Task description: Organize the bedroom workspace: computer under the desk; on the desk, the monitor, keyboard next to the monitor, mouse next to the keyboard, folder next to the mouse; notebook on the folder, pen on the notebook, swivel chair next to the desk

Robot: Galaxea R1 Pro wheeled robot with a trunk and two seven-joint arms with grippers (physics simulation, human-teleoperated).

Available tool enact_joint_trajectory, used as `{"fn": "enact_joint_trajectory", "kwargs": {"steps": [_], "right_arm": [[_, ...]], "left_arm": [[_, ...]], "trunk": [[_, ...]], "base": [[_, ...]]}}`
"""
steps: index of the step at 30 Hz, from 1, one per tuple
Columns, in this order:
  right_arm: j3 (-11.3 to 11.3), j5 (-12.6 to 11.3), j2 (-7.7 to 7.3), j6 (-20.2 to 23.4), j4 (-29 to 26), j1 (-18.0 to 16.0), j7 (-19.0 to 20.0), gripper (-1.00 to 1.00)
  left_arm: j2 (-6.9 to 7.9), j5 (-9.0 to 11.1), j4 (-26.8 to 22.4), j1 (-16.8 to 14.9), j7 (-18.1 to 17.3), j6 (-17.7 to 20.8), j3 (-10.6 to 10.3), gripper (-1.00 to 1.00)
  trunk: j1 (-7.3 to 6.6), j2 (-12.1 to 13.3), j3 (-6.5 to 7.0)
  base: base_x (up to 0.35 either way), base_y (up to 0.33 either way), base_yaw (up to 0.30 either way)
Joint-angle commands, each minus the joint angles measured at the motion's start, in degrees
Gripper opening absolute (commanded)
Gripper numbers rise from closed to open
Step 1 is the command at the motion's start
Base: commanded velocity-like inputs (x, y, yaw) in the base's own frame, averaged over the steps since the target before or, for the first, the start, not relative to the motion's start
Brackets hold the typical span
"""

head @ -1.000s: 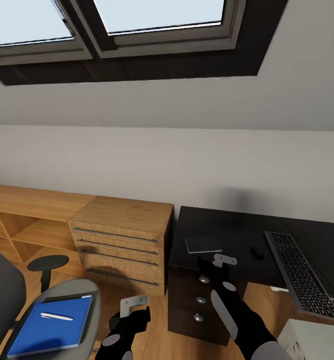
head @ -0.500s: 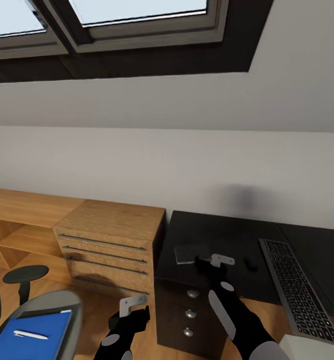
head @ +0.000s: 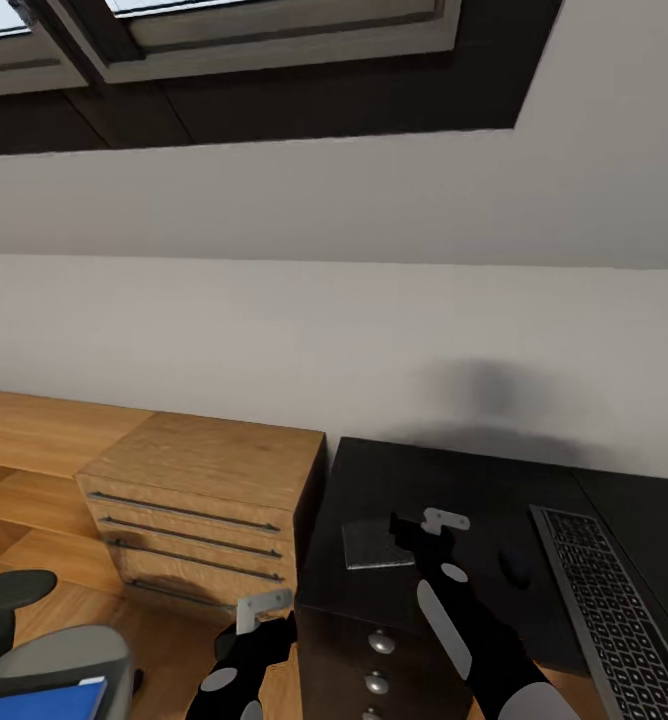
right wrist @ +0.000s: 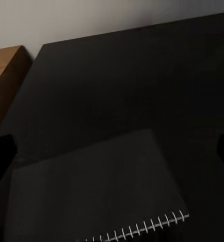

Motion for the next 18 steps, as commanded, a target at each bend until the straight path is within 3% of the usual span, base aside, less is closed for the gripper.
{"fn": "enact_joint_trajectory", "kwargs": {"steps": [1, 10, 18], "right_arm": [[0.2, -0.3, -0.04, 0.3, -0.1, 0.0, -0.4, 1.0], [0.2, -0.3, -0.06, 0.2, -0.1, 0.0, -0.3, 1.0], [1.3, -0.1, -0.05, 0.3, 1.2, 0.0, -0.1, 1.0]], "left_arm": [[0.02, 0.6, -0.1, 0.0, 0.5, 0.1, -0.1, 1.0], [0.09, 0.6, -0.1, 0.0, 0.6, 0.1, -0.1, 1.0], [0.48, 0.6, -0.2, 0.0, 0.6, 0.0, 0.8, 1.0]], "trunk": [[0.04, 0.0, -0.08], [0.04, 0.0, -0.08], [0.04, 0.0, -0.08]], "base": [[0.321, 0.0, 0.0], [0.244, 0.023, 0.0], [0.065, 0.003, 0.0]]}}
